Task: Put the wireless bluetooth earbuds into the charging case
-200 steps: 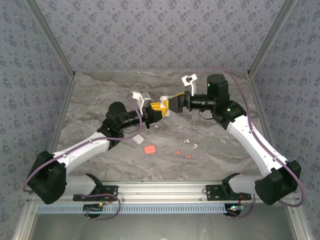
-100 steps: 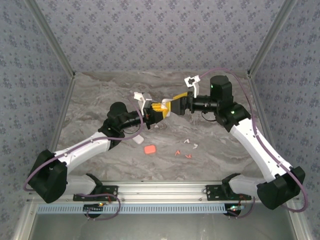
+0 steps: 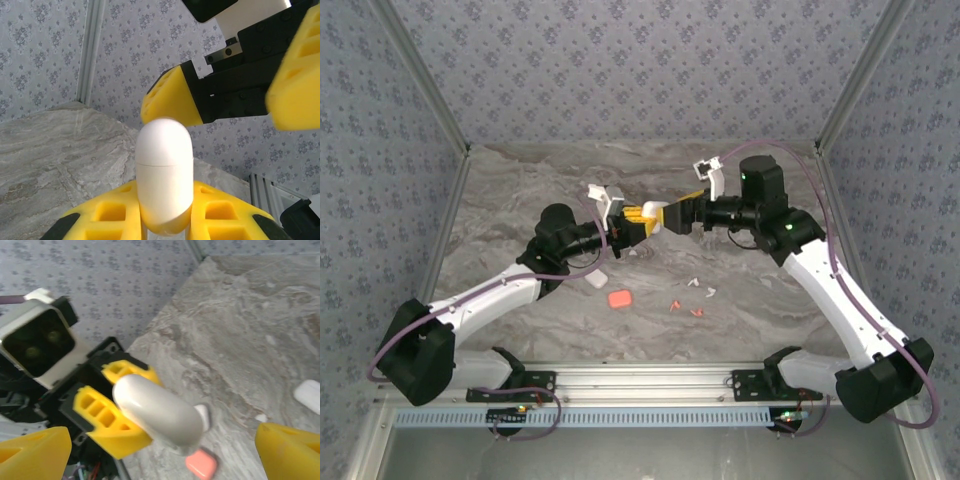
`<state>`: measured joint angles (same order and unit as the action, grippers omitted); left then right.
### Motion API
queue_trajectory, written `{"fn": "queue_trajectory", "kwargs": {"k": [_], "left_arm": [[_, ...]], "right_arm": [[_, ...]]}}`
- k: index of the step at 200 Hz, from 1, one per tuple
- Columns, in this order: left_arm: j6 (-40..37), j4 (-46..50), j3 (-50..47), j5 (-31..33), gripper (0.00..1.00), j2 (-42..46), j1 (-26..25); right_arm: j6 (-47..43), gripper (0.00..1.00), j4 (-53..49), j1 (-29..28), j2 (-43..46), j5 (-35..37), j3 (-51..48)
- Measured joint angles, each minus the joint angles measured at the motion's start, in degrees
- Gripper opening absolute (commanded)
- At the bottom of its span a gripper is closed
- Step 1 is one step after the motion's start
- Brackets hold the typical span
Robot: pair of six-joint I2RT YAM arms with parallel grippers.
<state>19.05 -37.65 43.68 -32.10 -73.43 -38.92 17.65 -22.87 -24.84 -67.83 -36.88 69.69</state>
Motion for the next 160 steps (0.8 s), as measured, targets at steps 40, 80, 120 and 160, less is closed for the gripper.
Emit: {"fn": "queue_trajectory", "kwargs": {"k": [40, 80, 120, 160], "left_arm": [[0.61, 3.85, -0.02, 2.21, 0.00, -0.33, 1.42], [6.58, 8.61, 0.00, 3.50, 0.00, -7.63, 8.92], [13.27, 13.57, 0.04, 3.34, 0.00, -18.34, 12.09], [19.02, 16.98, 3.45, 2.29, 0.00, -26.34, 10.12]], "right_arm": [[-1.25, 1.00, -5.70, 0.83, 2.75, 15.06, 0.00], [-0.33, 1.00, -10.51, 5.25, 4.61, 26.32, -2.71], [0.96, 1.00, -12.46, 7.45, 5.46, 28.41, -7.76], [0.96, 1.00, -12.74, 8.61, 6.19, 28.79, -8.39]]}}
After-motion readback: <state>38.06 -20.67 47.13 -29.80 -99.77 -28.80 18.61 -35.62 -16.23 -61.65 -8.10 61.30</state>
